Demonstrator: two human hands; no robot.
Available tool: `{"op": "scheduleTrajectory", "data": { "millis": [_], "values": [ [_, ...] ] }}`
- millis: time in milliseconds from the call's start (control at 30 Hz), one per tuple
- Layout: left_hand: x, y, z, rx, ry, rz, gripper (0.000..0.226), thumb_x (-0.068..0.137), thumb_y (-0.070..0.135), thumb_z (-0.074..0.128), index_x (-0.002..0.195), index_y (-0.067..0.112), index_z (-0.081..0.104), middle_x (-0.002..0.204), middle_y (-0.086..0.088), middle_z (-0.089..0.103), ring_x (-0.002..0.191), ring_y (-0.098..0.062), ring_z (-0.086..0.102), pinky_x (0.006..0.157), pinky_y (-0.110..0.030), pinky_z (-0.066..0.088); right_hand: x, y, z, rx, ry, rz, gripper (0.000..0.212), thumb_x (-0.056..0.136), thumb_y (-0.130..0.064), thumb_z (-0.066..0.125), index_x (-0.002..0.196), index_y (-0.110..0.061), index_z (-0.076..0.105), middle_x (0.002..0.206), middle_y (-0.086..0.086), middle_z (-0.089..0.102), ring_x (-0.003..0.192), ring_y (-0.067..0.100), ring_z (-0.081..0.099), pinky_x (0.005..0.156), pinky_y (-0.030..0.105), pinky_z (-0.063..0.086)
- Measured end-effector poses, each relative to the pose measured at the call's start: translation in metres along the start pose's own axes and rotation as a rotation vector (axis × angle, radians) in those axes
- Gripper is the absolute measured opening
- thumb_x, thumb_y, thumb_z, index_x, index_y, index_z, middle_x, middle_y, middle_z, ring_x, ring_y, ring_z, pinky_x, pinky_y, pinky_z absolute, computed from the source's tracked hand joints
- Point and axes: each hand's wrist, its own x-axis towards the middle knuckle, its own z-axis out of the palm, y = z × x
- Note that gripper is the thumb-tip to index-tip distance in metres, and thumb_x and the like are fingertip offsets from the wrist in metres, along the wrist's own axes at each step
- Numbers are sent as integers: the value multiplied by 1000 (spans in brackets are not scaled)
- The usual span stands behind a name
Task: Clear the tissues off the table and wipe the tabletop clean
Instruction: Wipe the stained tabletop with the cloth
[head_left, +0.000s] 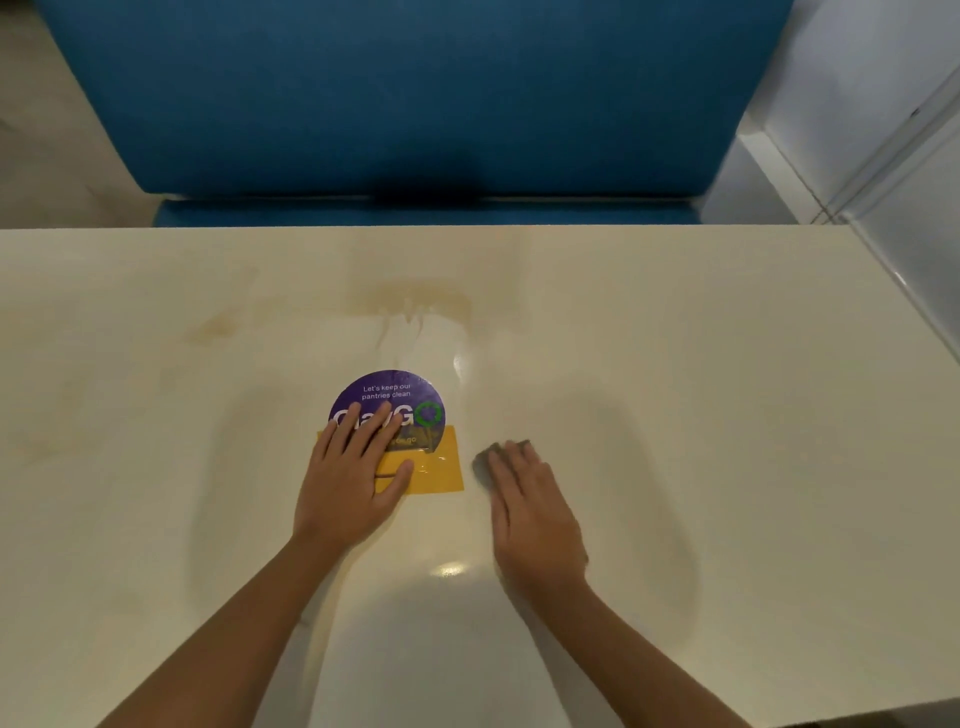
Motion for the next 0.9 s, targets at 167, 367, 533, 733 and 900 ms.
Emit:
{"op": "scheduleTrajectory", "data": {
  "millis": [167,367,533,733,900],
  "values": [
    [0,1,-1,9,8,0,67,93,60,19,135,17,48,139,-4,49,132,-30,38,111,-38,20,-23,31,-16,87,-181,-405,37,96,-23,39,127,-13,56,133,4,54,130,20,43,109,30,30],
    [0,4,-1,-11,6,-6,68,93,60,17,133,16,50,138,-4,50,132,-29,37,111,-37,18,-15,73,-31,43,-135,-26,41,97,-30,33,131,-18,52,138,-1,51,133,13,38,112,33,23],
    [2,5,-5,-13,1,0,70,93,59,16,131,13,53,136,-6,53,129,-30,40,110,-37,18,-13,25,-18,-45,-39,359,45,91,-21,31,127,-9,55,131,9,55,125,26,49,103,35,41],
    [2,0,-1,-19,-14,42,66,93,55,22,133,10,50,137,-9,51,130,-35,41,110,-42,19,-44,-20,-12,-47,-126,155,43,96,-22,30,127,-7,55,133,9,54,129,21,36,112,27,15],
    [-6,-10,-4,-44,-3,167,65,86,51,36,131,7,52,135,-11,52,130,-32,35,109,-44,23,-79,23,-33,-9,-199,15,42,97,-31,35,136,-16,46,143,-3,42,137,9,29,113,26,23]
  ]
}}
